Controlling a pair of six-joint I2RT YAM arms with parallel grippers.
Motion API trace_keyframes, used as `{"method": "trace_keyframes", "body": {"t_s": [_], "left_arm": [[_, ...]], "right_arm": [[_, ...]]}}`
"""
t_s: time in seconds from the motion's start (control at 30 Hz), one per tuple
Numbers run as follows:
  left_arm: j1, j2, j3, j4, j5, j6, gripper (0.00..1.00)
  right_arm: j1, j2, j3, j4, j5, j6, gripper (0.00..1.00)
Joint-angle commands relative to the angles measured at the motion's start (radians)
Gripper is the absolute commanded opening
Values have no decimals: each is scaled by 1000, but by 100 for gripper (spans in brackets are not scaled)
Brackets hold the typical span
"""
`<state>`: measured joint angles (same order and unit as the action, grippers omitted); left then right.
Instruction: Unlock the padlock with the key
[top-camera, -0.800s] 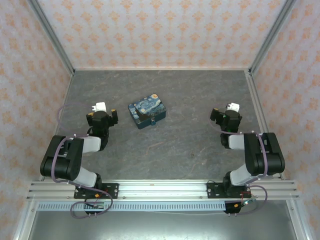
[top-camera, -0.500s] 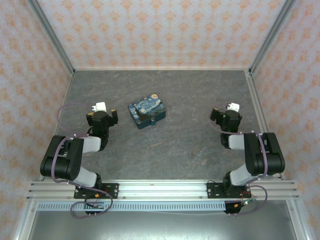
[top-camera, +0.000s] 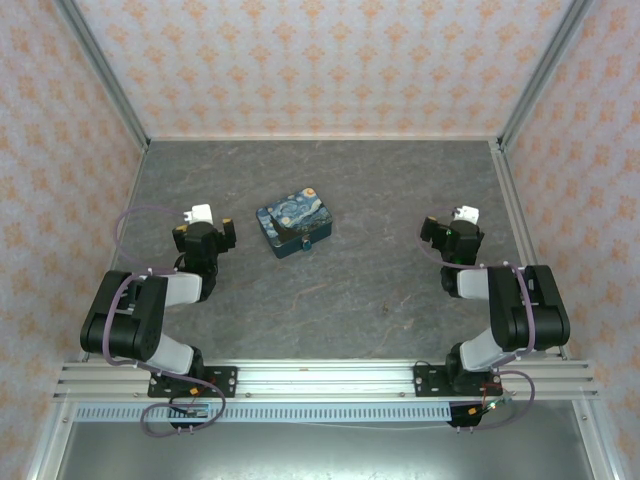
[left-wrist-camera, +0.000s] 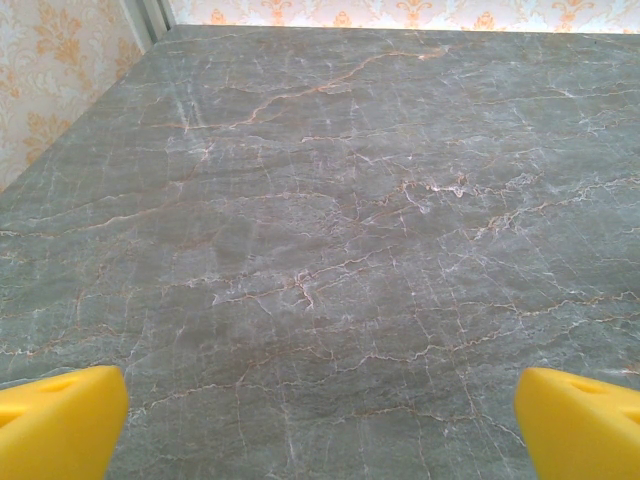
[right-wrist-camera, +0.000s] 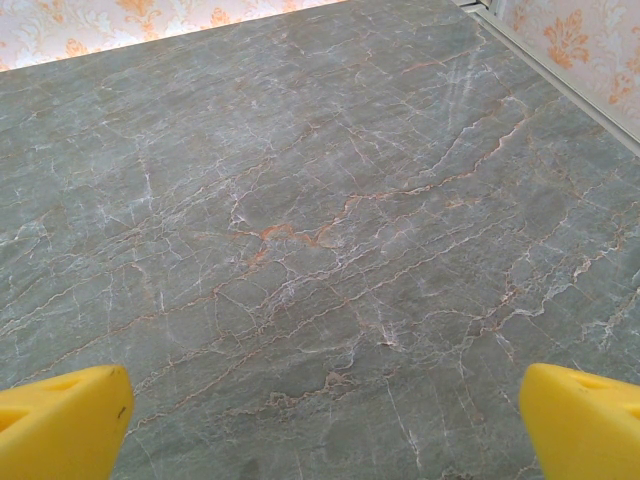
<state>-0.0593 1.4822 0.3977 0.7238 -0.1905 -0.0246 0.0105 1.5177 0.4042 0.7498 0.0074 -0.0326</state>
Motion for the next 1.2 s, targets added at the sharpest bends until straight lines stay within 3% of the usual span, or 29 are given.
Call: {"method": "trace_keyframes", "body": {"t_s": [0.0, 0.33, 0.4, 0.63, 0.73, 0.9, 1.0, 1.17], "left_arm": [[-7, 13, 23, 31, -11, 15, 100], [-6, 12, 21, 31, -15, 17, 100], [-8, -28, 47, -40, -40, 5, 100], [-19, -324, 183, -450, -36, -67, 100], [-25, -423, 265, -663, 26, -207, 100], [-53, -507, 331, -909, 253, -542, 100], [-148, -524, 338, -971, 323, -650, 100], [-345, -555, 275, -876, 303, -739, 100]], "right_arm": [[7, 8, 16, 26, -1, -16, 99], [-2, 4, 14, 28, -18, -8, 99], [-13, -10, 27, -7, -49, -4, 100], [-18, -183, 137, -363, -90, 37, 98], [-18, -282, 169, -515, -153, 120, 98], [-1, -440, 262, -911, -288, 330, 98], [40, -518, 285, -1133, -374, 381, 91], [121, -628, 235, -1404, -458, 400, 80]]}}
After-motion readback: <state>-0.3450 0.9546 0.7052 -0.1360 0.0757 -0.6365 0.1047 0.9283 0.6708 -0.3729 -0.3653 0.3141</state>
